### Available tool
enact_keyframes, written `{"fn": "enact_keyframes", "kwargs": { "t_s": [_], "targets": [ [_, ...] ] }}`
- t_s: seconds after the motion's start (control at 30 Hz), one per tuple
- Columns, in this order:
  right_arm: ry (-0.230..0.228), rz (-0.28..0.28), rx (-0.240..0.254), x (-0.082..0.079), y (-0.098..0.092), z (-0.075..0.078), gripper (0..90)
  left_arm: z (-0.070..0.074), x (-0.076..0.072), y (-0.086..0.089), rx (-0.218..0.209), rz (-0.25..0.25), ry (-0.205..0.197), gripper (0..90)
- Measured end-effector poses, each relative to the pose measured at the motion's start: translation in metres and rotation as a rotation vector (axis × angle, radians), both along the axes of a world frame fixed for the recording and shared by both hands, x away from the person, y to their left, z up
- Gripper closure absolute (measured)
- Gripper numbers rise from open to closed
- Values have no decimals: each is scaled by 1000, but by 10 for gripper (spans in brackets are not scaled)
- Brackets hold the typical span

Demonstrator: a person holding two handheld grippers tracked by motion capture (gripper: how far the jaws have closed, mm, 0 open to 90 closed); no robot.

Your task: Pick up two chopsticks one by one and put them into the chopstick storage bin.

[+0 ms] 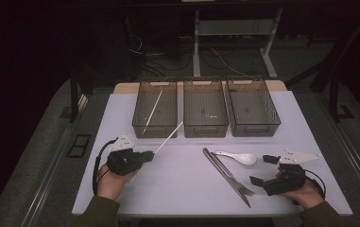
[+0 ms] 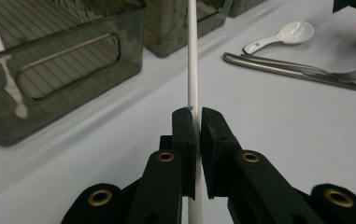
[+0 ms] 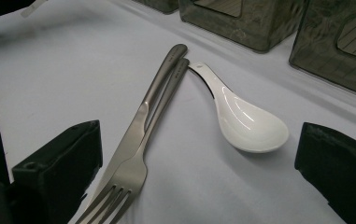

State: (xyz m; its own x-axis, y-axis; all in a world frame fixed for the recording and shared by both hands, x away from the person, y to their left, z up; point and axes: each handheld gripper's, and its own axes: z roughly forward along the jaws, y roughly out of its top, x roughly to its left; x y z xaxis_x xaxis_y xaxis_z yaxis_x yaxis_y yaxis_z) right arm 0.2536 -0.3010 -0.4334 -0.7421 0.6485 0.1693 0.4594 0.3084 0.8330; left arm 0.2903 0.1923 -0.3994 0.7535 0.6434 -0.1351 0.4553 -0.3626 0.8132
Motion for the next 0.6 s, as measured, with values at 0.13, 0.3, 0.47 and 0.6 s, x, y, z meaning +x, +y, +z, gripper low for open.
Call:
{"fn": "enact_keyframes", "kwargs": {
  "t_s": [0.13,0.3,0.47,0.6],
  "targets": [
    [0,1,0,0,0,0,10,5,2,2,-10,18,-19,843],
    [3,-2,1,0,0,0,10,11,6,5,-17,34,-32,843],
    [1,-8,5,0,-1,0,10,17,16,6,-4,46,-38,843],
    [0,-9,7,0,-1,0,10,21,22,6,-1,54,-43,843]
  ]
}}
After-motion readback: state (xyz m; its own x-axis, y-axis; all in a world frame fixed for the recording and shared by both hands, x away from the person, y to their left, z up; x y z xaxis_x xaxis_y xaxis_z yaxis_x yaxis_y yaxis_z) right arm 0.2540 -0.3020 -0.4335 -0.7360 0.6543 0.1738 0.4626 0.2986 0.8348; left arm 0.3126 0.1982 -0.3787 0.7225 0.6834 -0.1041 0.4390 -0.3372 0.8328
